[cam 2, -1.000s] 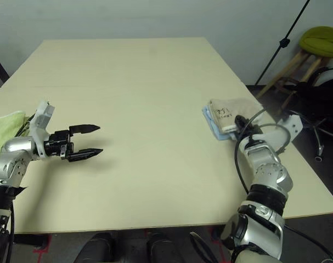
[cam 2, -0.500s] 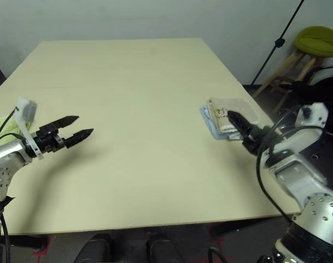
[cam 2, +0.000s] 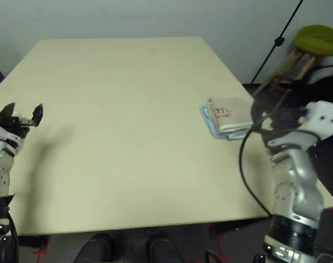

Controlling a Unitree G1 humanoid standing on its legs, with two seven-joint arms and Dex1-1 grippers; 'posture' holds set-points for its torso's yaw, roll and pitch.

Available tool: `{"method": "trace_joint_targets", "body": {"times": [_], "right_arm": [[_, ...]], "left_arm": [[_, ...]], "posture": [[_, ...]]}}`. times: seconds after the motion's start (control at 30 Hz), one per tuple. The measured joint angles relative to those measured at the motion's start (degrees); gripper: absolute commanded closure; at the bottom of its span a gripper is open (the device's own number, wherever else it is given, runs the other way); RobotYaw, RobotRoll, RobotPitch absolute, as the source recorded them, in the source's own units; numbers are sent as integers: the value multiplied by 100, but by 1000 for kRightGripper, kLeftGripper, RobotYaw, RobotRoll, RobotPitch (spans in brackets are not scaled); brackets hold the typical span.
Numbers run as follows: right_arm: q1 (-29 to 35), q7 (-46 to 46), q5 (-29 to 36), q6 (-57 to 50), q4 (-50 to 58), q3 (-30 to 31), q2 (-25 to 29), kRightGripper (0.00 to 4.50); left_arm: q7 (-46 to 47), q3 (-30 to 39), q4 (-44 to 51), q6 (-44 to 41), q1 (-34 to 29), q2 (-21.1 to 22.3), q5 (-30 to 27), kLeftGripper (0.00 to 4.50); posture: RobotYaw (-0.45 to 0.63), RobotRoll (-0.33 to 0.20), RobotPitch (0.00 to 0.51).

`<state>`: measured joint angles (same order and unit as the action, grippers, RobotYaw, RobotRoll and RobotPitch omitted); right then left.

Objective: Fold the towel and set it aside.

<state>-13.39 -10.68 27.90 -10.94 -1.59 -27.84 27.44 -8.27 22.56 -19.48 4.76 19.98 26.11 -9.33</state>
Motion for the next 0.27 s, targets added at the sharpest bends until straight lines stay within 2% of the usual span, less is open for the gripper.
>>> {"method": "trace_joint_targets", "body": {"times": [0.27], "right_arm": [[-111, -97, -127, 216, -230, 74, -291, 26]], "left_arm": [[502, 3, -499, 528, -31, 1, 271, 0]], "posture": [[33, 0, 98]]}}
